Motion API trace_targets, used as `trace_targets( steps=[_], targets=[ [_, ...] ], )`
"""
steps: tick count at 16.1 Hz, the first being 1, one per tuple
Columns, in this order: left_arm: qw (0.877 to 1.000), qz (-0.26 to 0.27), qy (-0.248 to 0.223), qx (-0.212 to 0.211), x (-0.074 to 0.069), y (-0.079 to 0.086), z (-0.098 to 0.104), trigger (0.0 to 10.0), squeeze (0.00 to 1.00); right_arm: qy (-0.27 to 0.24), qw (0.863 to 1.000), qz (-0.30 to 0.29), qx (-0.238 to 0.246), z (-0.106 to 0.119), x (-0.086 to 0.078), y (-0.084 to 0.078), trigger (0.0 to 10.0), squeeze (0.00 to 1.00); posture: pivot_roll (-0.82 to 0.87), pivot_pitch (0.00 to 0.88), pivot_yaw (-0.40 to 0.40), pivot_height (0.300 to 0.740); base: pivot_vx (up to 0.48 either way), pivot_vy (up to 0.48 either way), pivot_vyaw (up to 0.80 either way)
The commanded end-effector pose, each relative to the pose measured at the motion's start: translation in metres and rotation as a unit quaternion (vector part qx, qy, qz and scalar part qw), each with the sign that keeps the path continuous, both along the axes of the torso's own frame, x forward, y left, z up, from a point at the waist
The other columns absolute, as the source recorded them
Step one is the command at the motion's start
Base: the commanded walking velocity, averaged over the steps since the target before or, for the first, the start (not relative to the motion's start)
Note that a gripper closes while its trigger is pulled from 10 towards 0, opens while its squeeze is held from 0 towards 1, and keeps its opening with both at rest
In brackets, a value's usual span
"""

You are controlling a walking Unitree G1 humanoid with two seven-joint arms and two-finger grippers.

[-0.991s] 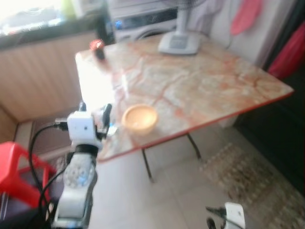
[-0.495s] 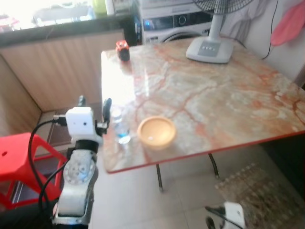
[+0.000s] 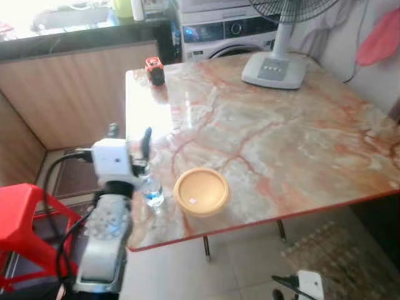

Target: Restocking fridge

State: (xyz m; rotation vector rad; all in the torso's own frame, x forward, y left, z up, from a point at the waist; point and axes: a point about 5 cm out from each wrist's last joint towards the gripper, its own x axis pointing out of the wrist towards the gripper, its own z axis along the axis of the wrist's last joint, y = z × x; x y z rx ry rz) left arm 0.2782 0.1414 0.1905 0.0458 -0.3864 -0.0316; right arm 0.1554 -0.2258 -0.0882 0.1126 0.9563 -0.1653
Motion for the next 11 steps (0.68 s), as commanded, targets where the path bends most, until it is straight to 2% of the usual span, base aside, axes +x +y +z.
trace_targets(
  steps=[1, 6, 8, 11],
  targets=[
    [1.0, -0.003, -0.002, 0.006, -0.001, 0.002, 0.003, 10.0, 0.0, 0.01, 1.0, 0.002, 0.0, -0.003, -0.006, 0.001, 10.0, 0.0, 0.0, 0.039, 0.037, 0.74, 0.0, 0.0, 0.0],
    [0.999, 0.004, -0.02, -0.029, 0.006, 0.011, 0.029, 10.0, 0.0, 0.011, 1.0, 0.002, 0.0, -0.003, -0.006, 0.002, 10.0, 0.0, 0.0, 0.041, 0.042, 0.74, 0.0, 0.0, 0.0],
    [0.999, -0.006, 0.006, -0.041, 0.013, 0.014, 0.04, 10.0, 0.0, 0.011, 1.0, 0.003, 0.0, -0.003, -0.006, 0.002, 10.0, 0.0, 0.01, 0.042, 0.043, 0.74, 0.0, 0.0, 0.0],
    [0.998, 0.005, 0.068, -0.015, 0.028, 0.027, 0.06, 10.0, 0.0, 0.014, 1.0, 0.004, 0.0, -0.003, -0.006, 0.002, 10.0, 0.0, 0.01, 0.044, 0.043, 0.74, 0.0, 0.0, 0.0]
  ],
)
